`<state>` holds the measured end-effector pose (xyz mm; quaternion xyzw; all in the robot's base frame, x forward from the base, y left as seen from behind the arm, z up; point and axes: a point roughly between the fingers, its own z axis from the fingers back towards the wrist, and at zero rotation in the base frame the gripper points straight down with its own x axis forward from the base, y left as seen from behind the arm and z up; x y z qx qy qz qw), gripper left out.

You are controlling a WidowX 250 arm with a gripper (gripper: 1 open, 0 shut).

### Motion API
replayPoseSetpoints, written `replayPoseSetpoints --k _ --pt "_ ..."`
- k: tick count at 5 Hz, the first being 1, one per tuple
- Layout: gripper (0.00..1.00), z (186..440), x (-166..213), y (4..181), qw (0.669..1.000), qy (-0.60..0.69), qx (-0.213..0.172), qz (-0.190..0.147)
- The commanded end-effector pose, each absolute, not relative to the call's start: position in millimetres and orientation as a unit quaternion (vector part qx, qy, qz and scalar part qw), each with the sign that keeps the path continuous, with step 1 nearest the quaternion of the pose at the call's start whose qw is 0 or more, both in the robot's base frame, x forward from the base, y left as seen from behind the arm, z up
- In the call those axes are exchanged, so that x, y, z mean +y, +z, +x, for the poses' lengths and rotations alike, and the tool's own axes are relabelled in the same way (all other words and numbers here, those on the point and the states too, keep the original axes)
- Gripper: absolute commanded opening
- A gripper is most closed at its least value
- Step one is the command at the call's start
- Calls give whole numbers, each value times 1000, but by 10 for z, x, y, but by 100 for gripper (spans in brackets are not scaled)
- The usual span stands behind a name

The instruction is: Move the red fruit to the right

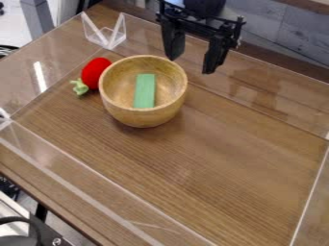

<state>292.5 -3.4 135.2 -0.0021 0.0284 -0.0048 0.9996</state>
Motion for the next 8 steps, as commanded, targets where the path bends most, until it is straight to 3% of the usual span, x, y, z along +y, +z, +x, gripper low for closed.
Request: replayPoseSetpoints --k 1,2,4,6,8 --pt "100 2877 159 1412 999 -27 28 -4" --pt "100 2801 541 1510 999 -37 15 -2" --pt "100 2701 1293 1329 1000 21 -1 8" --pt "100 2834 1610 1279 993 114 1 10" --pt "100 2806 1764 1042 990 143 8 7"
